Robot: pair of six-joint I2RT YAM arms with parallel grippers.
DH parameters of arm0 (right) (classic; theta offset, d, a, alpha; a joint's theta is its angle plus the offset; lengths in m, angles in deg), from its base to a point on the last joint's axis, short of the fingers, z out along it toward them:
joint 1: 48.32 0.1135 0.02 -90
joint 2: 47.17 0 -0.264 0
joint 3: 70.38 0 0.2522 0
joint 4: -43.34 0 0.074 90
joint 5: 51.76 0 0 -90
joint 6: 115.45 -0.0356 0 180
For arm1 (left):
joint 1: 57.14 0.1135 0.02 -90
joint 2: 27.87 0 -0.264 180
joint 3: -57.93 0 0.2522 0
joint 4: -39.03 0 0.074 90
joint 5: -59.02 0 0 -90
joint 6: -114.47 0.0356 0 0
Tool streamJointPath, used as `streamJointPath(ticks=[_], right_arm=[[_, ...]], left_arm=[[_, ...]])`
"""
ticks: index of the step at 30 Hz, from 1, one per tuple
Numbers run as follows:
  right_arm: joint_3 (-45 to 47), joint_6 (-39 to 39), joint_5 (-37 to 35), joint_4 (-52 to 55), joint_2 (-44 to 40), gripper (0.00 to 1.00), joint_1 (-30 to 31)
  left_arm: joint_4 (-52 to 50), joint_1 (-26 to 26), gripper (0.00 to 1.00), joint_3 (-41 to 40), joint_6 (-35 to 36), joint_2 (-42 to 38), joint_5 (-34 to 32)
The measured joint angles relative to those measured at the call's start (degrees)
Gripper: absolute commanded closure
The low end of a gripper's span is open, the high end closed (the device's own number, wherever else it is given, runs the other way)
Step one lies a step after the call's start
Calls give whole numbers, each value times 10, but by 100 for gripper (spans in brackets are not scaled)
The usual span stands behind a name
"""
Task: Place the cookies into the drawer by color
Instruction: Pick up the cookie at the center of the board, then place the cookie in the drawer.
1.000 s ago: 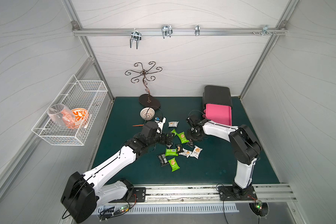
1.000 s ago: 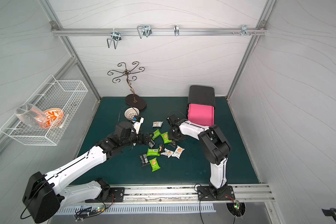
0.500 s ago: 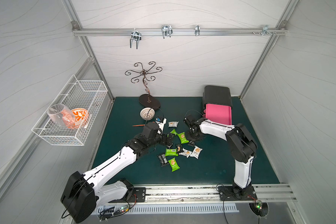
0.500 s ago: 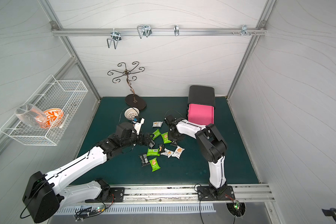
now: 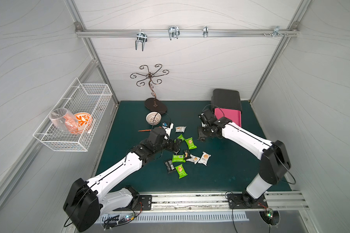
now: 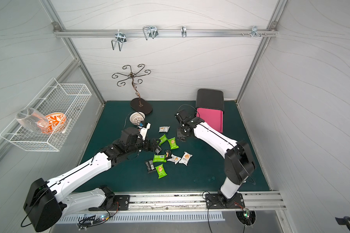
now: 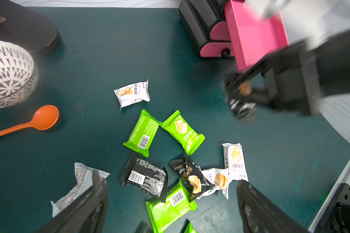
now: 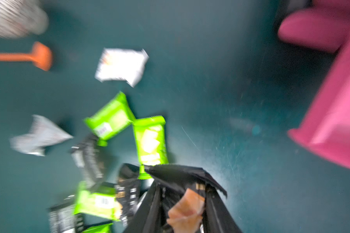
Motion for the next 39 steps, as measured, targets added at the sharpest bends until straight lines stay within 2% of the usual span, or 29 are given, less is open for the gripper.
streamJointPath(ticks=[3, 7, 10, 15, 20, 22, 24, 26, 29, 35, 39], right_arm=[[-34, 19, 5, 0, -34, 79, -37], [-52, 45, 9, -5, -48, 79, -116], [-52, 61, 14, -4, -37, 79, -168], [-52, 96, 22, -12, 3, 79, -215], [-53, 135, 17, -26, 54, 75, -221], [-55, 146, 14, -30, 72, 62, -221], [-58, 152, 4, -32, 83, 48, -221], [-63, 153, -6, -31, 88, 41, -221], [-80, 147, -10, -30, 86, 38, -221], [-68, 101, 25, -26, 10, 35, -213], [-15, 62, 54, -37, -96, 33, -163]], left_arm=[[1, 0, 1, 0, -2, 0, -1], [0, 0, 2, 0, -6, 0, -13], [-2, -1, 7, 0, -7, 0, -24], [-10, -2, 2, 0, -32, 0, -58], [-16, -2, 5, 0, -43, 0, -78], [-19, -2, 12, 0, -45, -1, -86], [-21, -2, 14, 0, -49, -1, -99], [-30, -2, 14, 0, -52, -1, -113], [-54, -2, 15, 5, -56, 2, -127], [-84, -2, 17, 28, -66, 24, -127], [-91, -4, 16, 38, -72, 49, -123]])
